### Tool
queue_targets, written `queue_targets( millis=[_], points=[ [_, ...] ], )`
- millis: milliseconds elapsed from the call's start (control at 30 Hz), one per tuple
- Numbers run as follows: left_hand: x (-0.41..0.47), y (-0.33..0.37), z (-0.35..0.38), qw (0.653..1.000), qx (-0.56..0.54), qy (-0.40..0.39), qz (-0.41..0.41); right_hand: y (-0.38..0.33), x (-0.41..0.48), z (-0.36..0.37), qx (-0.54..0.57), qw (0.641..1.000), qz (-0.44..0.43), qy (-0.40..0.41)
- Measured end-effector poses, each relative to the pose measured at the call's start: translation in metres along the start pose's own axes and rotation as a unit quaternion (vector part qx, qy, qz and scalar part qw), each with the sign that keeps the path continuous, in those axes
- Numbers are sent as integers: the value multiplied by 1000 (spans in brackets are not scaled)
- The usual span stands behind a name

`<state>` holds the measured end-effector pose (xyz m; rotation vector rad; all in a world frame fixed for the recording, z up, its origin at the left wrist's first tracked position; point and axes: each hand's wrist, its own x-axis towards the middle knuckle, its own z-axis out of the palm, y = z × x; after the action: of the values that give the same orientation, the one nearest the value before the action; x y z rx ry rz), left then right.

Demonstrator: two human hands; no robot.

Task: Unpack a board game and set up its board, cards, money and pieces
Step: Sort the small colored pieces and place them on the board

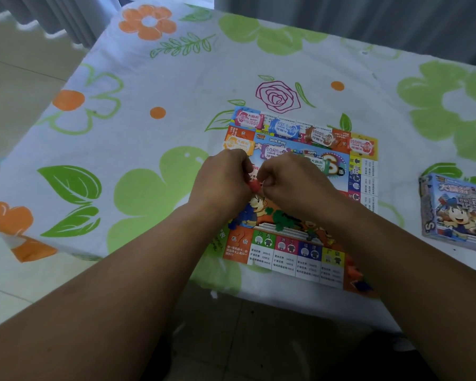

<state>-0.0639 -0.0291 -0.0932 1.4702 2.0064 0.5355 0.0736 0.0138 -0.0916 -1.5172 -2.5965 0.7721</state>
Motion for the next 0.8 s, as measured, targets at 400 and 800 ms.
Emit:
queue_targets(
  millis=[400,800],
  points=[
    [0,2,-3,1000,-7,6,-4,12,0,-25,49,997,29,48],
    [-3,32,11,987,124,-61,86,29,-23,-30,-50,998,34,-26]
  ],
)
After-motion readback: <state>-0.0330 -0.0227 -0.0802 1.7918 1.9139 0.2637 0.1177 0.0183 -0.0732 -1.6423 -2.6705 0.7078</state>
